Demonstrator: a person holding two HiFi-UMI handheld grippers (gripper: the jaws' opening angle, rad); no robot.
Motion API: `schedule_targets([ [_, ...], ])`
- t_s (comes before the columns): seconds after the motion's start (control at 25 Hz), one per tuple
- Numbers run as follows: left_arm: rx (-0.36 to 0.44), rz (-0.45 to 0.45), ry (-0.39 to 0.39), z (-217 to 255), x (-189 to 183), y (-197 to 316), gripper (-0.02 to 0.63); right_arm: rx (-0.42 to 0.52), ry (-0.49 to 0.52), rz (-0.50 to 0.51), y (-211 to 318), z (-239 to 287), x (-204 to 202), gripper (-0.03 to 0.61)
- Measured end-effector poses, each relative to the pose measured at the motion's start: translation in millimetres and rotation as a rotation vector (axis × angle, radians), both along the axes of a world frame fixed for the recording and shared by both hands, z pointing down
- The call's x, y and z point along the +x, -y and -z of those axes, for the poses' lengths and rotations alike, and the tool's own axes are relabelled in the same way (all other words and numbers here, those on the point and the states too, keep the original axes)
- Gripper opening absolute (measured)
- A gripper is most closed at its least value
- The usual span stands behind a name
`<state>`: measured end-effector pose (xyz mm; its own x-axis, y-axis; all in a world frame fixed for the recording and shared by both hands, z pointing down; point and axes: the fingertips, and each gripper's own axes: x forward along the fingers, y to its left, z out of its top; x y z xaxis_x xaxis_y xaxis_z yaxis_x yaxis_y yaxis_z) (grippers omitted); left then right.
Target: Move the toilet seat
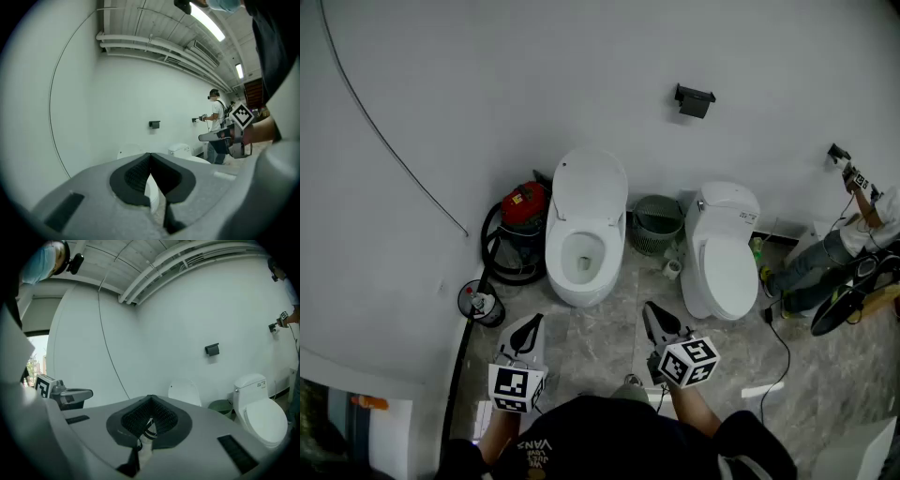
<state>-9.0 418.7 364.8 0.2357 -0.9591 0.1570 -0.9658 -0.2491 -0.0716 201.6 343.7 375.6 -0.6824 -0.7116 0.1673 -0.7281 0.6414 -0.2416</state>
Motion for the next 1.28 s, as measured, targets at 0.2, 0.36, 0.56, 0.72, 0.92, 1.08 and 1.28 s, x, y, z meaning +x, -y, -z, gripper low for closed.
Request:
schedule_targets([
  [0.2,0.012,-0.014,-0.041,-4.3,-3.0,-0.1,0.011,-0.017,0.074,0.02,-0.6,1.3,-7.9,0.0],
  [0.36,0.047,-0.08,-0.122,-3.5,3.5,5.0,0.158,-0.033,0.092,-0.008,6.0,-3.8,-6.1,0.089],
  [0.56,0.009,-0.111,-0.159,-15.6,11.1,25.9,0.235,-0.063,0.069,-0.005,30.1,-12.9,-6.4,0.147],
  [0.72,-0.037,-0.059,-0.152,-23.8,9.9,60.7,0.225,-0.07,0.035,0.007,63.6,-16.4,-8.8,0.169],
  [0.92,-0.046,0.024,-0.143,-21.7,3.5,108.8,0.172,-0.08,0.014,0.018,114.2,-21.2,-4.7,0.206],
  [1.08,-0.053,0.087,-0.142,-18.2,3.9,146.9,0.172,-0.084,0.008,0.042,158.8,-19.7,5.2,0.213],
  [1.28,-0.065,0.145,-0.143,-22.2,18.9,184.1,0.187,-0.099,0.002,0.087,205.7,-26.4,17.7,0.213],
])
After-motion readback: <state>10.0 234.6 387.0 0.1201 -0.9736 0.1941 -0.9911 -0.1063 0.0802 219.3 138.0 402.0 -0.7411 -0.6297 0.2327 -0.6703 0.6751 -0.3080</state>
